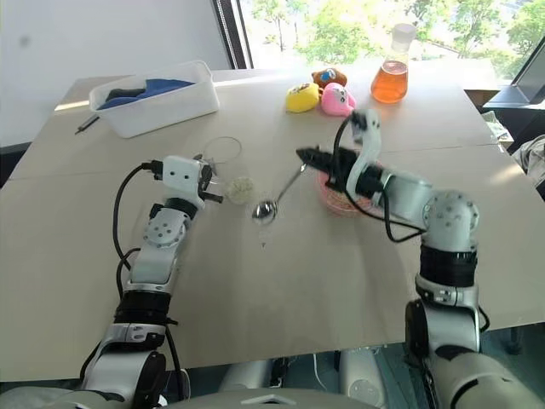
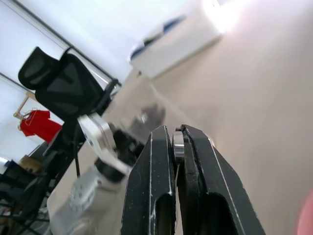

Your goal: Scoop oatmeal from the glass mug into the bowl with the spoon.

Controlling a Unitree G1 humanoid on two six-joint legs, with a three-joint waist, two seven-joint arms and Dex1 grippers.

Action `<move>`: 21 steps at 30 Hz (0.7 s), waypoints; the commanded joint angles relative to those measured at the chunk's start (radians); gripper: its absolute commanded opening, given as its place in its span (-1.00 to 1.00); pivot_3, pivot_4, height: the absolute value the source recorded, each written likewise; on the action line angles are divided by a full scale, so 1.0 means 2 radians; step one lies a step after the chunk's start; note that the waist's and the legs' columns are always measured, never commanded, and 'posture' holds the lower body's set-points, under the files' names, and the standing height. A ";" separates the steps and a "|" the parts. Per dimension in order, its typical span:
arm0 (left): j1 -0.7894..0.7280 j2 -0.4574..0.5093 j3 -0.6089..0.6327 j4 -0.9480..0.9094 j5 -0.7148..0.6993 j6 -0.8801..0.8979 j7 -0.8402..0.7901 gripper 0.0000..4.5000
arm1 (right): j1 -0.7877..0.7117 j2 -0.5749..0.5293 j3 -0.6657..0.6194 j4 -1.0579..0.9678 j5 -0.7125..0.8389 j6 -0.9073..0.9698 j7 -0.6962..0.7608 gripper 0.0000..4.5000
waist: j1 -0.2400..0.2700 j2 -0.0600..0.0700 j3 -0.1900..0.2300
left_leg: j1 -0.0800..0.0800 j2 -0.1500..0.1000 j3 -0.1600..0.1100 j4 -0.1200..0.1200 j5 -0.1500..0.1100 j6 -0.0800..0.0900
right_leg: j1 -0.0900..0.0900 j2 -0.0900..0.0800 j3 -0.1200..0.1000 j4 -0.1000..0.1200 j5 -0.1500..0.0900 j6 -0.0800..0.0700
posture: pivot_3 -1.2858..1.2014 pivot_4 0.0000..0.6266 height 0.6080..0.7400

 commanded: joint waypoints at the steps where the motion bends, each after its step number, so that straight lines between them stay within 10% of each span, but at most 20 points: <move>1: -0.015 0.008 -0.009 -0.048 -0.015 0.016 -0.035 -0.64 | -0.076 -0.017 -0.023 0.028 -0.004 -0.028 0.024 -1.00 | -0.001 0.000 0.000 | 0.000 0.000 0.000 0.000 0.000 0.000 | 0.000 0.000 0.000 0.000 0.000 0.000 | 0.03 -0.52 1.00; 21: -0.028 0.019 -0.024 -0.110 -0.021 0.117 -0.095 -0.64 | -0.126 -0.014 0.093 0.084 -0.219 -0.130 0.161 -1.00 | -0.003 0.000 0.000 | -0.001 0.000 -0.001 0.000 0.000 0.000 | 0.000 0.000 -0.001 0.000 0.000 0.000 | 0.03 -0.52 1.00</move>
